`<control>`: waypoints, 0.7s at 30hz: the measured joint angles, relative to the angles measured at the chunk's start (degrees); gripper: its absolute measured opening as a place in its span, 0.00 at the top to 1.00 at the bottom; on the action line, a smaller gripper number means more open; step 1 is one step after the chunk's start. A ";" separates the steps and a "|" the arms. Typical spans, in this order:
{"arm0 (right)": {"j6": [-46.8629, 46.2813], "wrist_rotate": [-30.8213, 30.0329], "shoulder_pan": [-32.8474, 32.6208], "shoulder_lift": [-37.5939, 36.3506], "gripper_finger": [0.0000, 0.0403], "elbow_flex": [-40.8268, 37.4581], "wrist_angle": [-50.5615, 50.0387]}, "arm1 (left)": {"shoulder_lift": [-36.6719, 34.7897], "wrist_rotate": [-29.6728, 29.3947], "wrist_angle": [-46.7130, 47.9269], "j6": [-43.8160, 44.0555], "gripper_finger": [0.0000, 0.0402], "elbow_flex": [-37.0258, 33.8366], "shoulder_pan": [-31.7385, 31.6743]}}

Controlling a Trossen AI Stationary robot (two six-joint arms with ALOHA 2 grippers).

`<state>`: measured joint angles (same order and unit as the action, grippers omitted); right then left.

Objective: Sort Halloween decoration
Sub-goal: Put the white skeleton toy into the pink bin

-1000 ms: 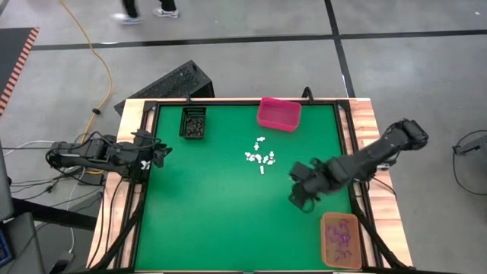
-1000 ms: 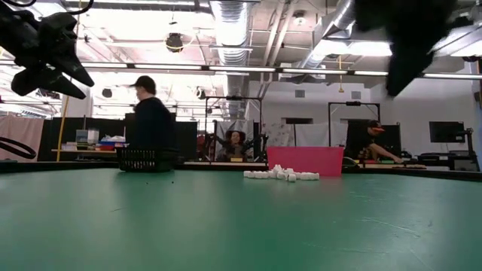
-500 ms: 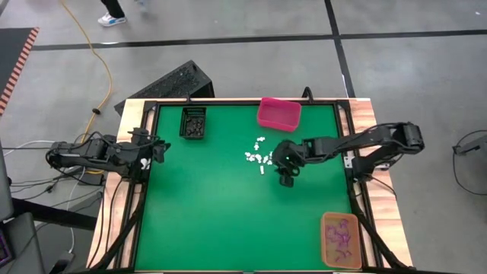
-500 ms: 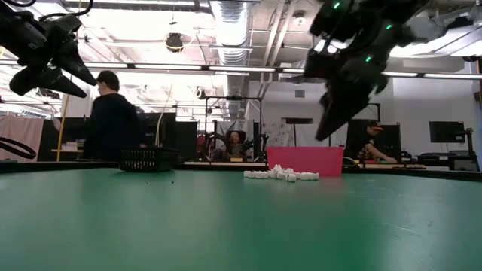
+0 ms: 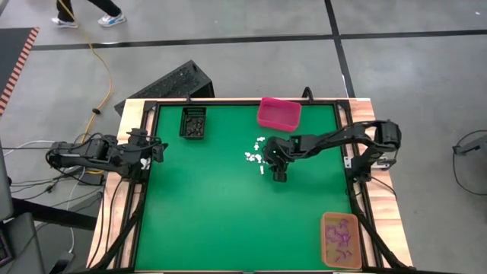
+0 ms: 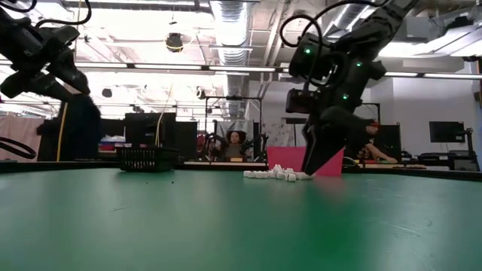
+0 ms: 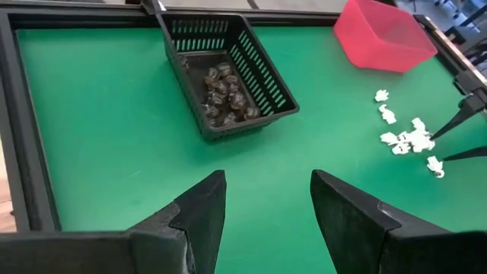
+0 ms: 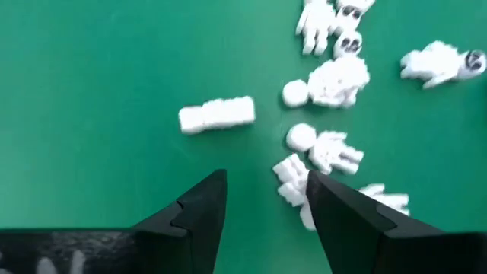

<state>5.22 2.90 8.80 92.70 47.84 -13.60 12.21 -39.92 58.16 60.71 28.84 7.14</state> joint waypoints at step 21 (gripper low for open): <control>5.79 0.46 4.27 3.16 0.46 5.48 -9.30 | 0.01 -0.91 0.93 -0.52 0.54 0.02 0.01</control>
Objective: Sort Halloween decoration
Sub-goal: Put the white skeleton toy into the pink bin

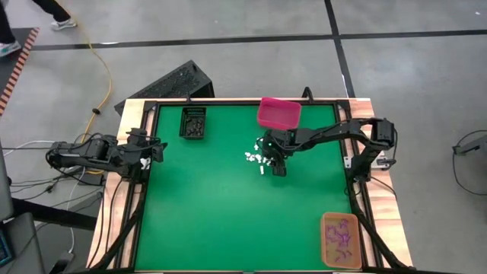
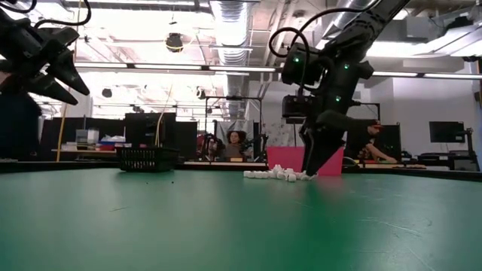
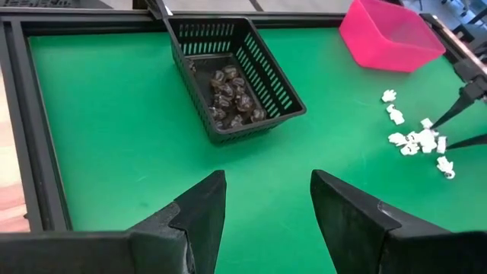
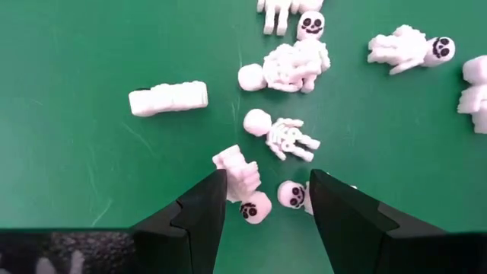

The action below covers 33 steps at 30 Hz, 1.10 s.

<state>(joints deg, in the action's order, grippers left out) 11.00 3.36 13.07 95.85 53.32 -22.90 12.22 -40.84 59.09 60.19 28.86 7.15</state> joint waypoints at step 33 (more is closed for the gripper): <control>-0.24 0.61 -5.61 -0.22 0.61 -0.11 -0.77 | -0.01 -0.57 0.24 0.37 0.54 0.00 0.00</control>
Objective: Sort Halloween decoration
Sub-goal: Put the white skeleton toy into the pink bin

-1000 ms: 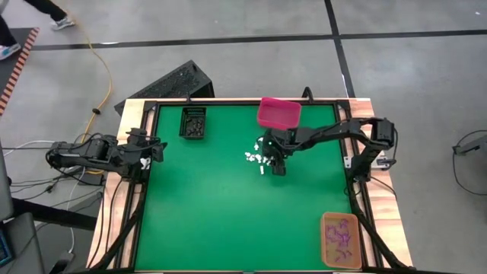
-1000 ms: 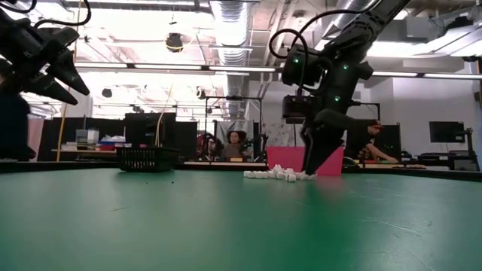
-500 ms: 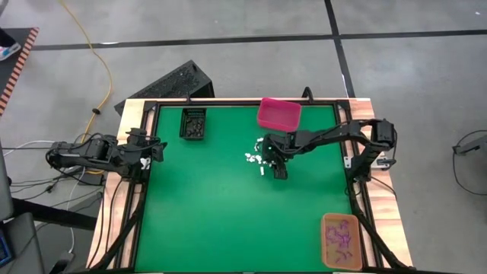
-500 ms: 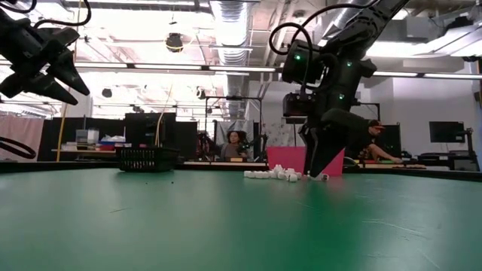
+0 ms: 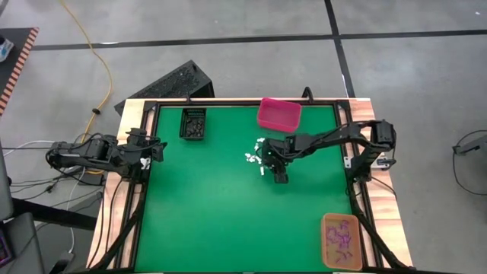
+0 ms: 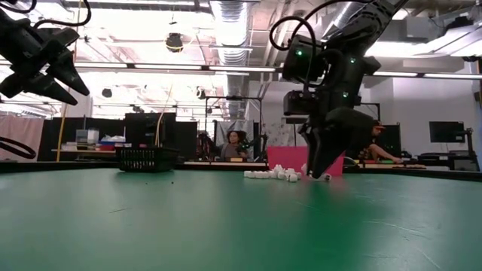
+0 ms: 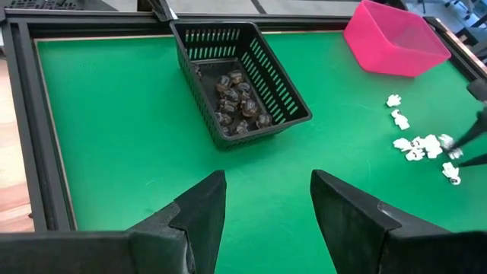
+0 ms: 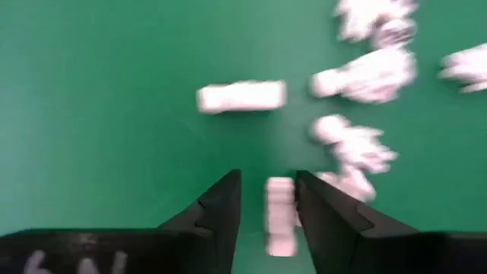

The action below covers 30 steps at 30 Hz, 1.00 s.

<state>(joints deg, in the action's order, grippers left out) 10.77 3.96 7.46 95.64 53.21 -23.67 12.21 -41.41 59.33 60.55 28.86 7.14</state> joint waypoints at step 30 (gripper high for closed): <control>-10.79 -2.05 19.33 -9.18 0.89 13.78 -13.05 | 0.01 0.00 0.02 0.33 0.54 0.00 -0.01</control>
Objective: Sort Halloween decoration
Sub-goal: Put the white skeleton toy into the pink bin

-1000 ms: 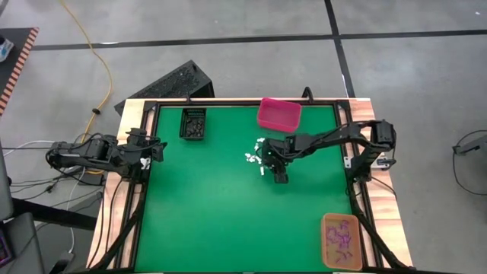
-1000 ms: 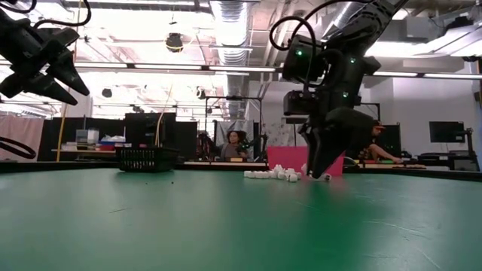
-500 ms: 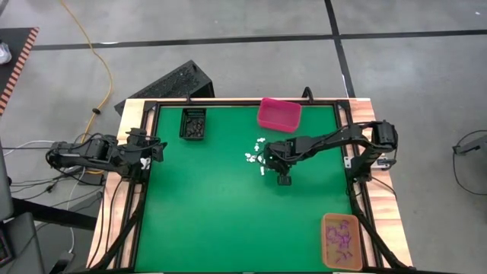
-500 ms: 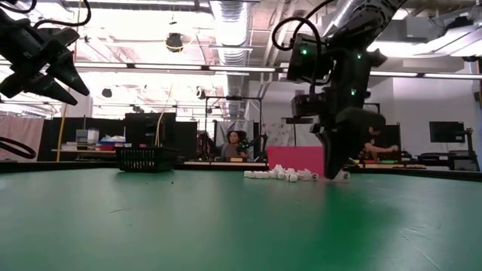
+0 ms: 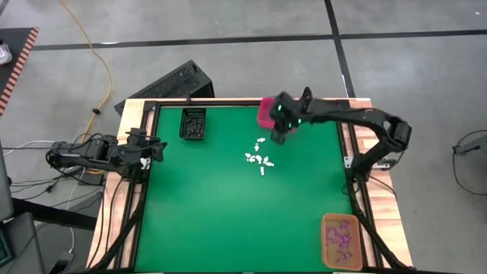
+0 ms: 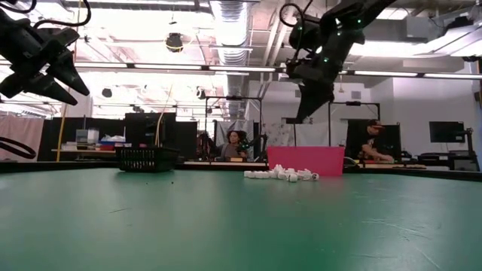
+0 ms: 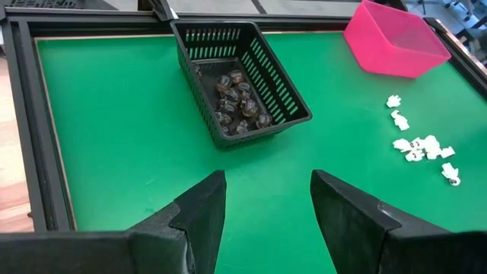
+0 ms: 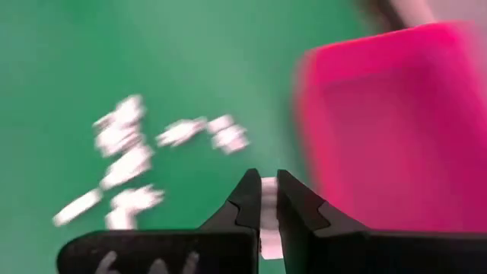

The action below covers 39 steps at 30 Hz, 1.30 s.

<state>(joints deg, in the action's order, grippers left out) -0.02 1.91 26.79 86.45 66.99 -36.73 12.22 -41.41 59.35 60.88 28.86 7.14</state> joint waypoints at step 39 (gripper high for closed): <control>2.60 3.81 -11.57 10.28 0.48 1.00 -0.56 | 0.00 0.20 0.32 1.93 0.54 0.00 0.02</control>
<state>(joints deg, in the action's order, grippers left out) 2.58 5.73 15.22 96.73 67.99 -37.28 12.21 -41.21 59.67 62.81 28.86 7.15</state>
